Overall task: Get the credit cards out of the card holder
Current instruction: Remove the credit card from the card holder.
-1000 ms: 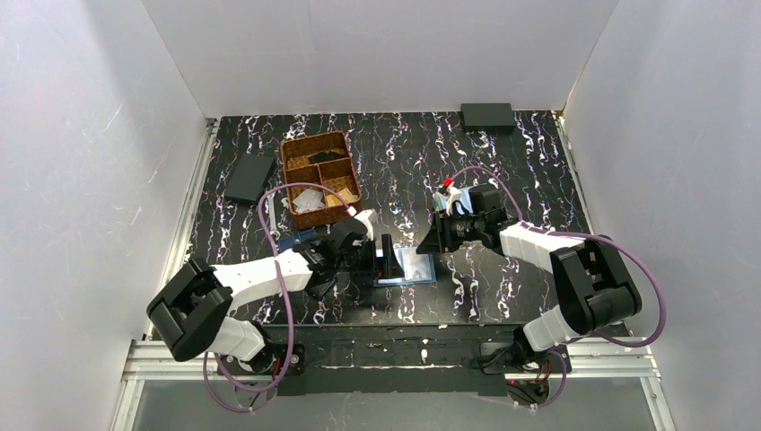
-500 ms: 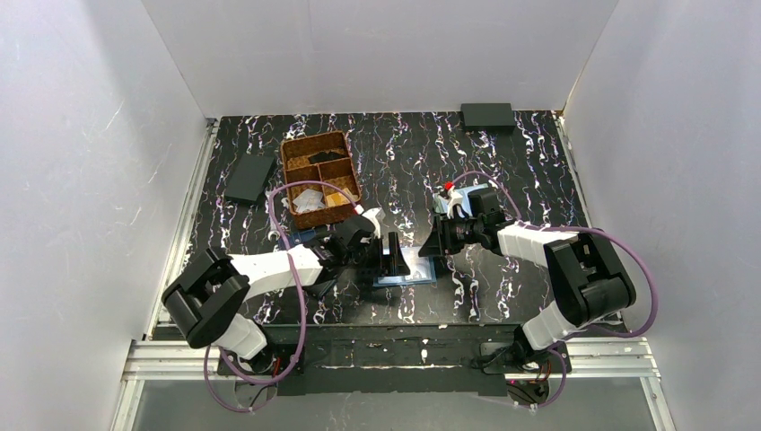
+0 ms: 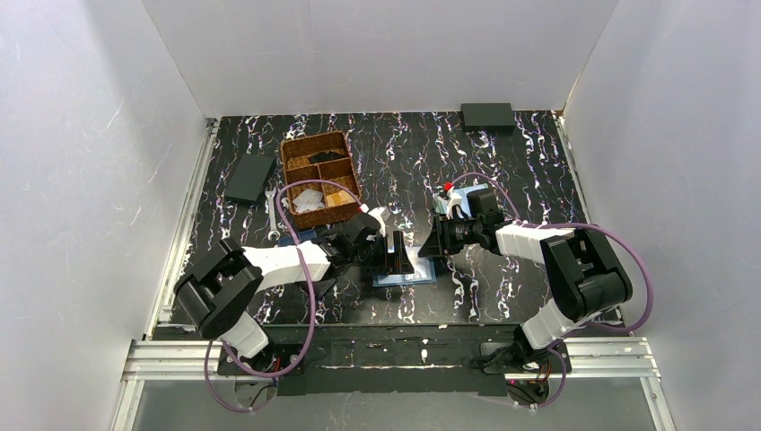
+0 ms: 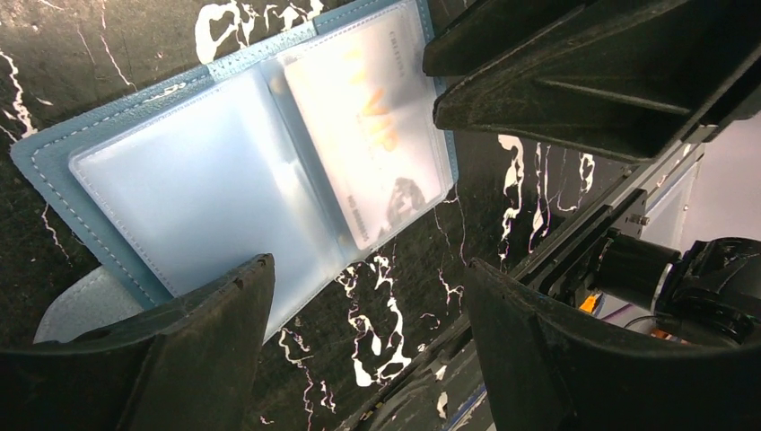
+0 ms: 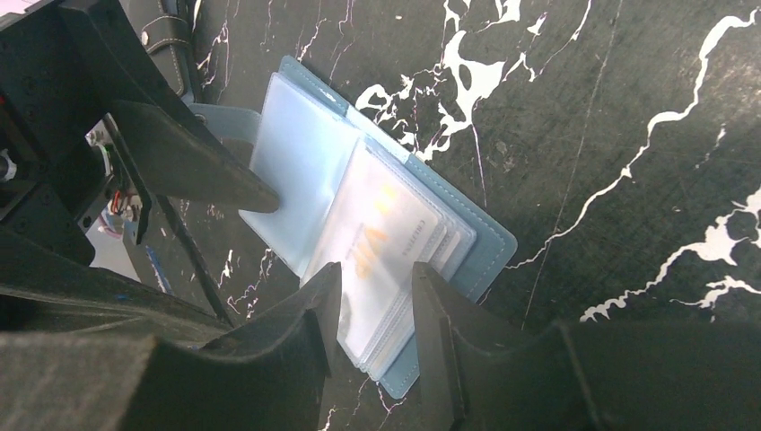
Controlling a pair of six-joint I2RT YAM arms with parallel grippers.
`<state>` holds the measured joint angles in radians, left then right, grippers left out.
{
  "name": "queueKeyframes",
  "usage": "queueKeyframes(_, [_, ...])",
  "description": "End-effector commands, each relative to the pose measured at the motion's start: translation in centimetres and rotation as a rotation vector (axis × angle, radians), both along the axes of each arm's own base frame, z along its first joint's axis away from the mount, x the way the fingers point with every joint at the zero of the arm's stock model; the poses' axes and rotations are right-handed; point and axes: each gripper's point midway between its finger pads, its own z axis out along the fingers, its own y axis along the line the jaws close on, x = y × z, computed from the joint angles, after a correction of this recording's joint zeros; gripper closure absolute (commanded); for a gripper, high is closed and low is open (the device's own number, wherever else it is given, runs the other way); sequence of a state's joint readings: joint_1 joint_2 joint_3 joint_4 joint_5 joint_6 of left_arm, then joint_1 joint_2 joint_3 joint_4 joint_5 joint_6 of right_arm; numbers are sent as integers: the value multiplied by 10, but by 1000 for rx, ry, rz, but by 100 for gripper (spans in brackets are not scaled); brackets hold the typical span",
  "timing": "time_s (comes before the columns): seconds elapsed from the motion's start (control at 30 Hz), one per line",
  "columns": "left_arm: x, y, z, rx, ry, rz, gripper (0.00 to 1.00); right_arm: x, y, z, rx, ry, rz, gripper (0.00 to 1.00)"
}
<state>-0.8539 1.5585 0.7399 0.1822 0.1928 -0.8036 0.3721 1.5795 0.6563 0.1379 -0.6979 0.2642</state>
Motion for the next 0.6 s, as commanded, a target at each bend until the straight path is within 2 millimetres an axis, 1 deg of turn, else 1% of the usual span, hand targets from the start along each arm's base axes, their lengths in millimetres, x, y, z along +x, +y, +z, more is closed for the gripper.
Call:
queueKeyframes(0.0, [6,-9,7,-11,-24,-19,25,7,-1,-1,1,-19,-19,57])
queueKeyframes(0.23, [6,-11,-5,12,-6,-24,24,5,1,-4,12,11,-22,57])
queueKeyframes(0.3, [6,-11,-9,18,5,-25,24,3,5,-1,46,24,-8,57])
queueKeyframes(0.37, [6,-12,-14,25,15,-28,24,0,10,9,93,19,9,60])
queueKeyframes(0.43, [5,-14,-17,25,23,-35,24,-2,13,15,124,23,18,62])
queueKeyframes(0.5, [5,-15,-19,29,30,-38,24,-3,15,17,140,31,23,63])
queueKeyframes(0.57, [5,-15,-21,33,31,-37,23,2,11,13,103,10,-3,64])
